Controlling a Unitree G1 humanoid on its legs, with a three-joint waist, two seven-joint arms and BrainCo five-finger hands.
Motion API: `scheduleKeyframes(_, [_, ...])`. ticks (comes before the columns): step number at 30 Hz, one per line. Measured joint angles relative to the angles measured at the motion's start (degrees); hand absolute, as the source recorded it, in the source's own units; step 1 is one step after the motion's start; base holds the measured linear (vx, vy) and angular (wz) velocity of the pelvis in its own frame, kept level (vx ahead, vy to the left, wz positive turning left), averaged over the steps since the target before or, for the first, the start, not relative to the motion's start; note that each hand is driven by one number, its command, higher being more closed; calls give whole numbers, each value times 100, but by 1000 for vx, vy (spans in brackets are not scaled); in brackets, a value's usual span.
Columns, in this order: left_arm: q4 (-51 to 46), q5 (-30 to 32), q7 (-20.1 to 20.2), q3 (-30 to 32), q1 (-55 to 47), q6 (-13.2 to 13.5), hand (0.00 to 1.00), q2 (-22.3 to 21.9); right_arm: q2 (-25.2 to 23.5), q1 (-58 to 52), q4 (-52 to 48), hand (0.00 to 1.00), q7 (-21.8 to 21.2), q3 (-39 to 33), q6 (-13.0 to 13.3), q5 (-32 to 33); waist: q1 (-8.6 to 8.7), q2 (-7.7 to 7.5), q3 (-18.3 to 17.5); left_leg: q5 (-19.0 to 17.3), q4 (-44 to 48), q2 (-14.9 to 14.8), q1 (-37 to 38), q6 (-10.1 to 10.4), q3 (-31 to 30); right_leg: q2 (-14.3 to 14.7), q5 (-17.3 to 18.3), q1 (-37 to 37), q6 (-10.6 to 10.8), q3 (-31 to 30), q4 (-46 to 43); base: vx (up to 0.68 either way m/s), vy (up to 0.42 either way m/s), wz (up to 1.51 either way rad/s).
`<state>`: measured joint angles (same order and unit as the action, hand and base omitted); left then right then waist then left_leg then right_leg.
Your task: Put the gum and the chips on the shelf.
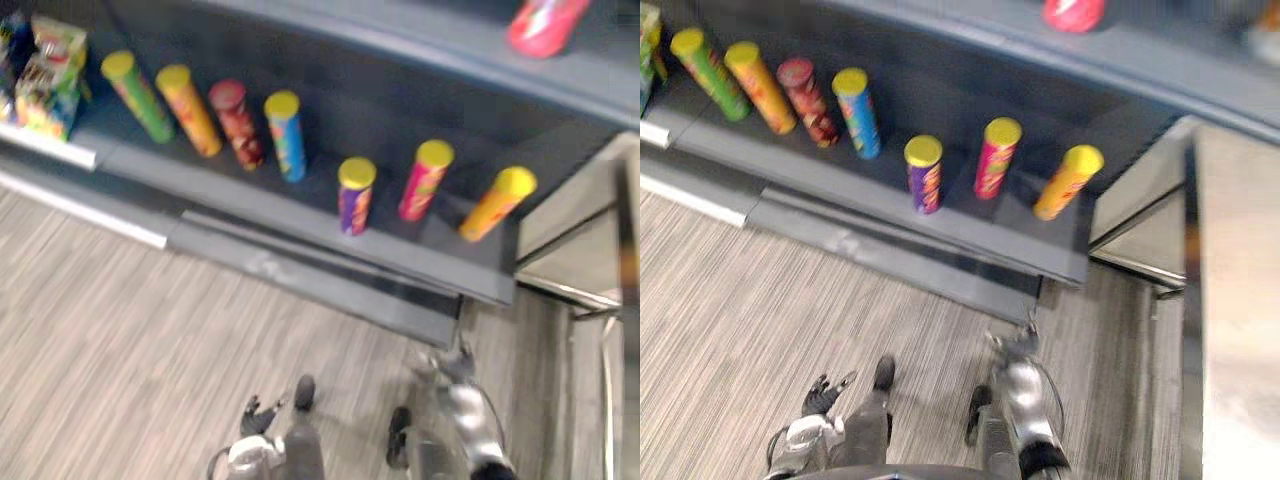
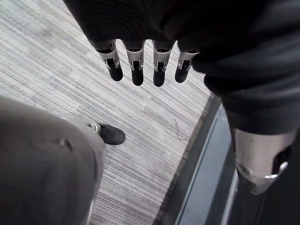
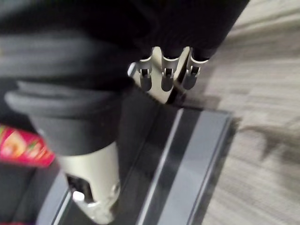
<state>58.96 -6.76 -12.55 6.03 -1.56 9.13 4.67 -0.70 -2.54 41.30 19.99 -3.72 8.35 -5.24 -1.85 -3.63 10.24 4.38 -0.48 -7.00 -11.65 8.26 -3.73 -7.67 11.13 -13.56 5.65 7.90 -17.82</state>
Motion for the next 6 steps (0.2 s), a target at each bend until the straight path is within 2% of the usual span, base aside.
scheduleKeyframes(4, [145, 83, 143, 244, -287, -76, 0, -26, 211, -734, 1172, 0, -924, -936, 1, 1168, 200, 58, -402, -12, -389, -32, 709, 3, 273, 87, -125, 580, 45, -191, 440, 84, 15, -32])
scheduleKeyframes(6, [249, 97, 227, 403, -338, -101, 0, -46, 218, -961, 1764, 0, -1263, -1381, -73, 1483, 249, 90, -532, -38, -487, -51, 942, 3, 334, 121, -168, 814, 50, -234, 611, 67, 9, -15])
